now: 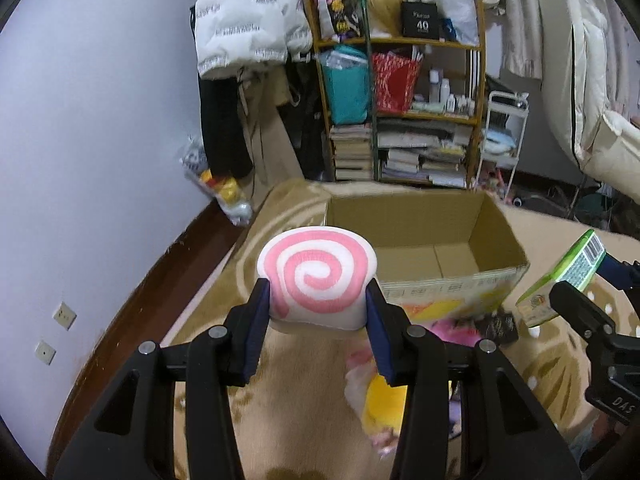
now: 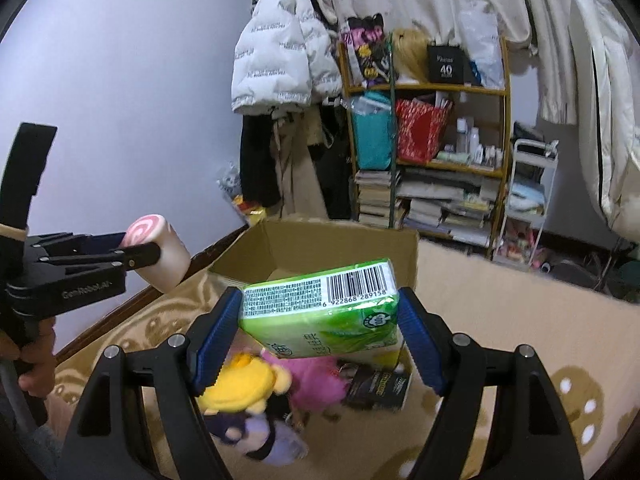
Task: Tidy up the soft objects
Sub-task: 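Lift both held items and carry them over the open cardboard box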
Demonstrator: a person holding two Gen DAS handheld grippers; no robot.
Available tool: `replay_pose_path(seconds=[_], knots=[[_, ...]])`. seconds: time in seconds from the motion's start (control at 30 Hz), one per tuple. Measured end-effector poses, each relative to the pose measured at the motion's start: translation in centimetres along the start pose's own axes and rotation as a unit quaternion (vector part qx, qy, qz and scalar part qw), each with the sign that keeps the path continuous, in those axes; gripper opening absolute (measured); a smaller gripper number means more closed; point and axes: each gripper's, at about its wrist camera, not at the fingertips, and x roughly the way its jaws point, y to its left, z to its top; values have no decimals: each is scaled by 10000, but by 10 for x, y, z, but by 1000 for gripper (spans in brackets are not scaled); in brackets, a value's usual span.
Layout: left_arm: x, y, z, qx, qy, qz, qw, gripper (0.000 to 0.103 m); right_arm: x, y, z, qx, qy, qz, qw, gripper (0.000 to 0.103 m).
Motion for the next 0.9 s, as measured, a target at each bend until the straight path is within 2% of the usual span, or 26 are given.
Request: replay_pose_path(seconds=[0.23,0.5,0.67,0.9], knots=[[15,-8,27,-25,-149,-34,9999,44,18,-13,27,-125,-234,-279,9993,82],[42,-19,34,-155,-211,-201,9995,45,48,-22,48,-132,-219,-696,9972,82],[61,-32,30,32,-224,-218,9995,45,64,-26,45,83,9,-646,9979,82],[82,-44,26,125,-102,-501,9986,45,76,-30,30,417,140,-491,9978,82]])
